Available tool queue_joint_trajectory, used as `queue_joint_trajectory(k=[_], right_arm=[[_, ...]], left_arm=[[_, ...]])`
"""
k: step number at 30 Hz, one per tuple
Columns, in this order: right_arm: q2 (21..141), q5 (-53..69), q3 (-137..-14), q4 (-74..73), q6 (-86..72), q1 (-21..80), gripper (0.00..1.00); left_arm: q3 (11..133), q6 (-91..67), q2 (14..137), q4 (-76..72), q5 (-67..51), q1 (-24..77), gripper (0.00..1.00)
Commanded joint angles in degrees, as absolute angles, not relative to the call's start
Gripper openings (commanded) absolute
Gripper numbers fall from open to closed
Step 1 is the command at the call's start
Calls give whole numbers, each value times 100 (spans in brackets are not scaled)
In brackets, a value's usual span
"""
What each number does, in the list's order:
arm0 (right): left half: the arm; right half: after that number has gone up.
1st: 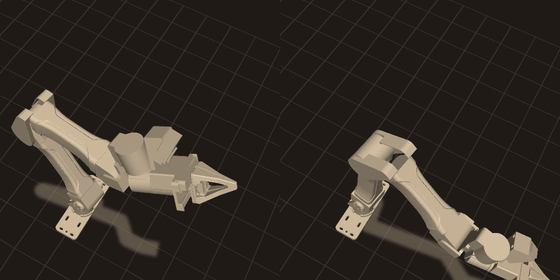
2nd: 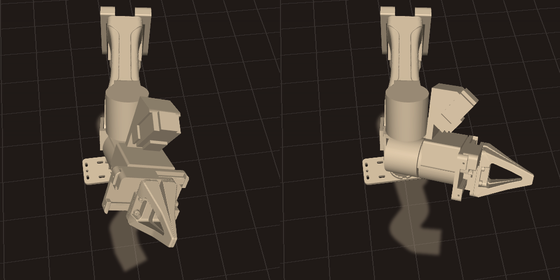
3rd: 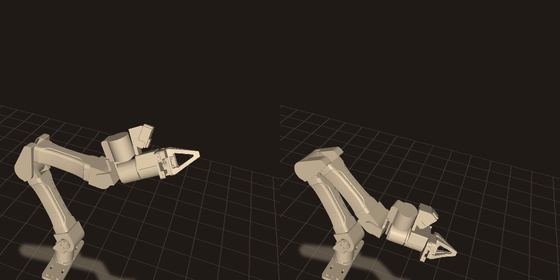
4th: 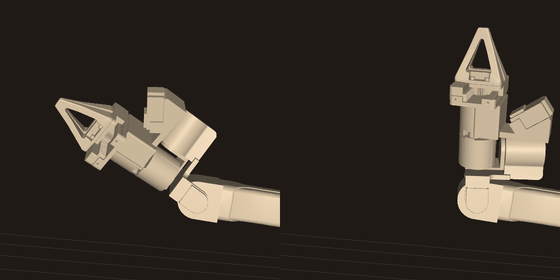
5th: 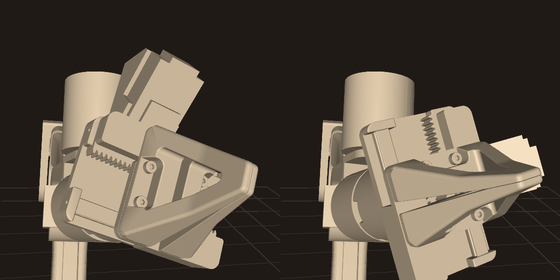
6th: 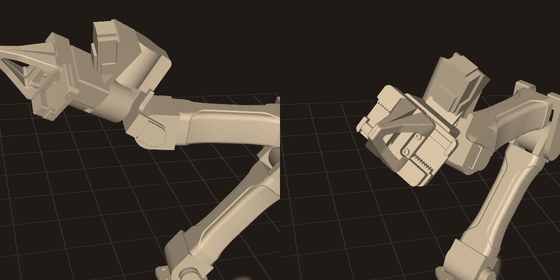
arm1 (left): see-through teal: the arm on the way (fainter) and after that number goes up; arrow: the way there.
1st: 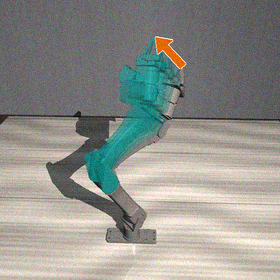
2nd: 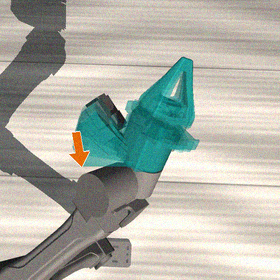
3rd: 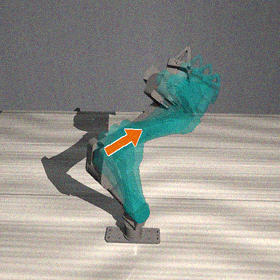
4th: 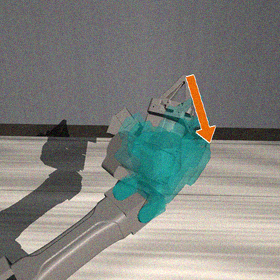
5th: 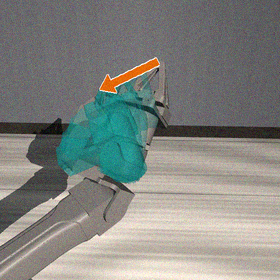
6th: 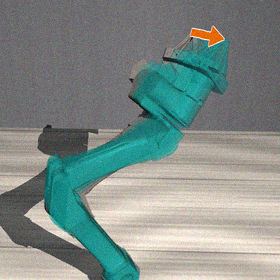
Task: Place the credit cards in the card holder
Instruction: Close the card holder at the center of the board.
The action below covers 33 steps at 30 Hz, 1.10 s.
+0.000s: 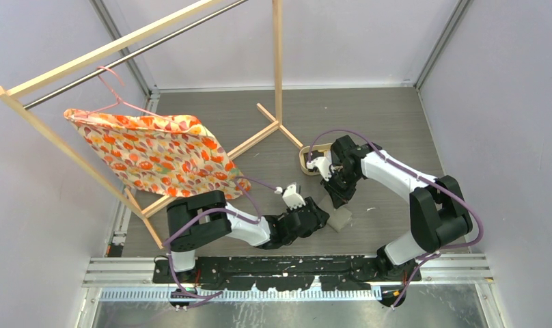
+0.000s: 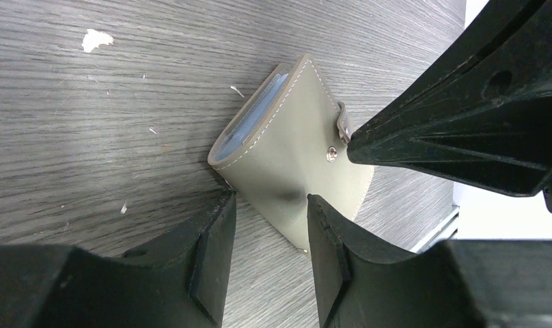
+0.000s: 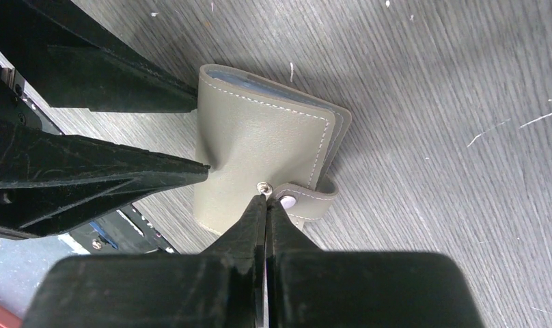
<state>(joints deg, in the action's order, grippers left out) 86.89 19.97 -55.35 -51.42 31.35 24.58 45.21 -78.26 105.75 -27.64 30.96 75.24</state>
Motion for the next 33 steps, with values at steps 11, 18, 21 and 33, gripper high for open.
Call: queue_joint_trajectory(k=[11,18,21,33], right_arm=[[8617,2479,-5712,-5475,3376,2470,1],[8540,2344,-5741,-5388,3297,2405,1],[8276,2854,-5865,-5650,3515,2214,11],[8204,2456,-5695,-5262,3106,1733,33]], left_arm=[[4828,-8094,10721,-2499,3305,7496,44],[4846,-8123,10765,-2483,3292,7480,42],[4756,-8048,10697,-2562,3303,7484,42],[4570,-7436,10494,-2975,3184,7481,45]])
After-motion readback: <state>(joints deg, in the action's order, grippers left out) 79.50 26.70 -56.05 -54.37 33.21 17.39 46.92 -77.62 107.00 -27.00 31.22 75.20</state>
